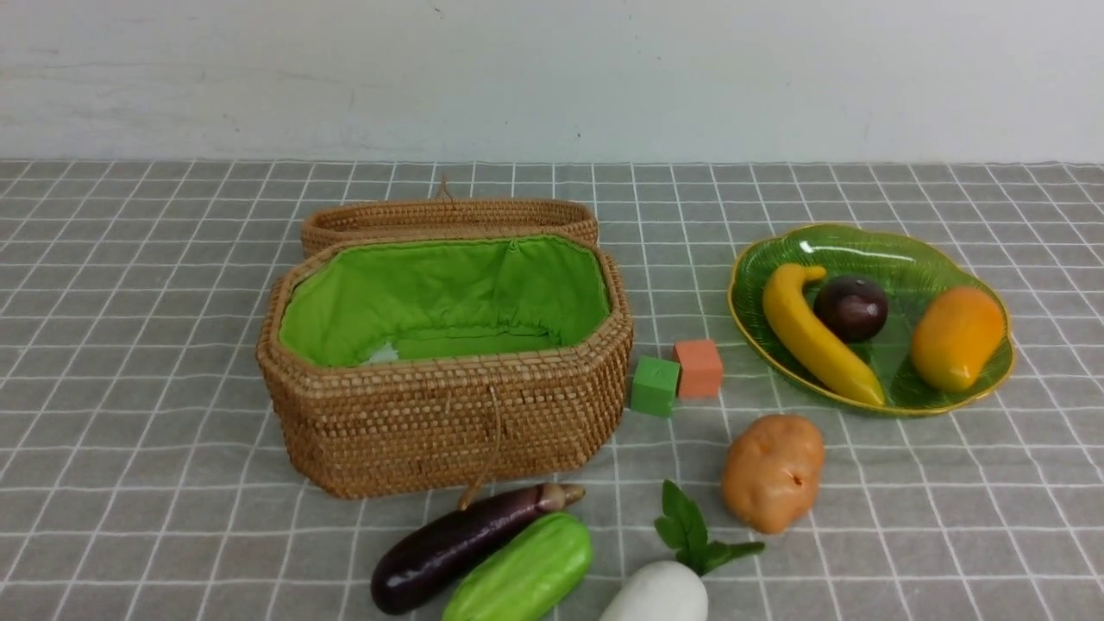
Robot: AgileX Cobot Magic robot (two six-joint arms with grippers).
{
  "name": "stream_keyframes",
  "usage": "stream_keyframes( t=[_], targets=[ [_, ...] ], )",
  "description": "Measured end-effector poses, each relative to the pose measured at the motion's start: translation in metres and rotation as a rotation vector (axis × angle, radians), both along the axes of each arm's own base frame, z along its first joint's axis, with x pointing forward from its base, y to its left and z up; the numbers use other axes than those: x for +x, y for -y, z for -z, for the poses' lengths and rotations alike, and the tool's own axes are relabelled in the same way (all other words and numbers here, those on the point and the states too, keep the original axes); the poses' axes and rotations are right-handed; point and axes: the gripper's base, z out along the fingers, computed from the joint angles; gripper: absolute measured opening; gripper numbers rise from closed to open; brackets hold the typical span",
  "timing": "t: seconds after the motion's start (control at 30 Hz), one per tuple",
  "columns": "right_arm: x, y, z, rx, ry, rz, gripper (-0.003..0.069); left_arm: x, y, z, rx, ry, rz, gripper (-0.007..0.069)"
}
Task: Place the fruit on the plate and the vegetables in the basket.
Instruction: Take a daikon with your left arm and place it on the basket on the left.
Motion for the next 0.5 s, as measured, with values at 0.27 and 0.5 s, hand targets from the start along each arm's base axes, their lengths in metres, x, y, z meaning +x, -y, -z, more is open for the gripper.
stream_keyframes(
  t=[0.27,0.5],
  targets=[
    [0.0002,-0.0001,0.0001,0.0,0.005,-0.001,0.0003,0.0,0.0,0.0,0.0,0.0,0.0,0.0239],
    [0.0002,-0.0001,0.0,0.0,0.005,-0.001,0.001,0.0,0.0,0.0001,0.0,-0.001,0.0,0.0239]
  ],
)
